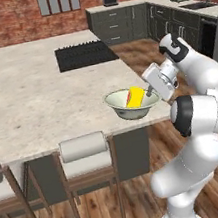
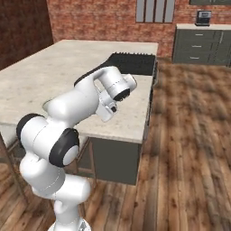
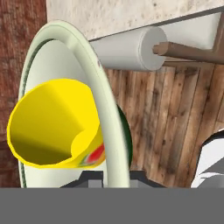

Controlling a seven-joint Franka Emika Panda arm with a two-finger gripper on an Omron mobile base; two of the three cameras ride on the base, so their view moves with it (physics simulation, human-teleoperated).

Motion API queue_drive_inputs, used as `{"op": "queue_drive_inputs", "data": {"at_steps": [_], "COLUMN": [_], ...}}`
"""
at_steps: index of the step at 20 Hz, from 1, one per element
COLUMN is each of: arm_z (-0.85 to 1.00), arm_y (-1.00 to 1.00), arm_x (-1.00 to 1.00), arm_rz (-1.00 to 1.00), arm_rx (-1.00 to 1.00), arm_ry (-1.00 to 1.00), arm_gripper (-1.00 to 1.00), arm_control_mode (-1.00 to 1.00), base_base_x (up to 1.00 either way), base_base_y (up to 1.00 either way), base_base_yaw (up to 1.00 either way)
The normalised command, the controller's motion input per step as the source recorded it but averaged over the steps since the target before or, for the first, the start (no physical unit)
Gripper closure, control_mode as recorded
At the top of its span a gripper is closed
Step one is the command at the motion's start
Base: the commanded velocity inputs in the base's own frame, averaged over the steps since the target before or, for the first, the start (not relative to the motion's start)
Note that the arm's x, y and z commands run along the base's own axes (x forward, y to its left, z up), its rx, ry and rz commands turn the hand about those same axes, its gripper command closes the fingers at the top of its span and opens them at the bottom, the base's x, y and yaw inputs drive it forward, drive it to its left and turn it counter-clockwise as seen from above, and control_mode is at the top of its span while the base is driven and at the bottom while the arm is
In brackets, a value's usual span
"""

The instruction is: Place the cup inside the bowl on the dining table and move the bowl to any counter.

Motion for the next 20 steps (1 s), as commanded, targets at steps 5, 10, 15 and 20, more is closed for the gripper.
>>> {"op": "queue_drive_inputs", "data": {"at_steps": [5, 10, 15, 20], "arm_z": [0.00, 0.00, 0.00, 0.00], "arm_y": [0.00, 0.00, 0.00, 0.00], "arm_x": [0.00, 0.00, 0.00, 0.00], "arm_rz": [0.00, 0.00, 0.00, 0.00], "arm_rx": [0.00, 0.00, 0.00, 0.00], "arm_ry": [0.00, 0.00, 0.00, 0.00], "arm_gripper": [1.00, 1.00, 1.00, 1.00], "arm_control_mode": [1.00, 1.00, 1.00, 1.00], "base_base_x": [0.00, 0.00, 0.08, 0.28], "base_base_y": [-1.00, -0.96, -0.92, -0.89], "base_base_yaw": [0.00, 0.00, 0.00, 0.00]}}
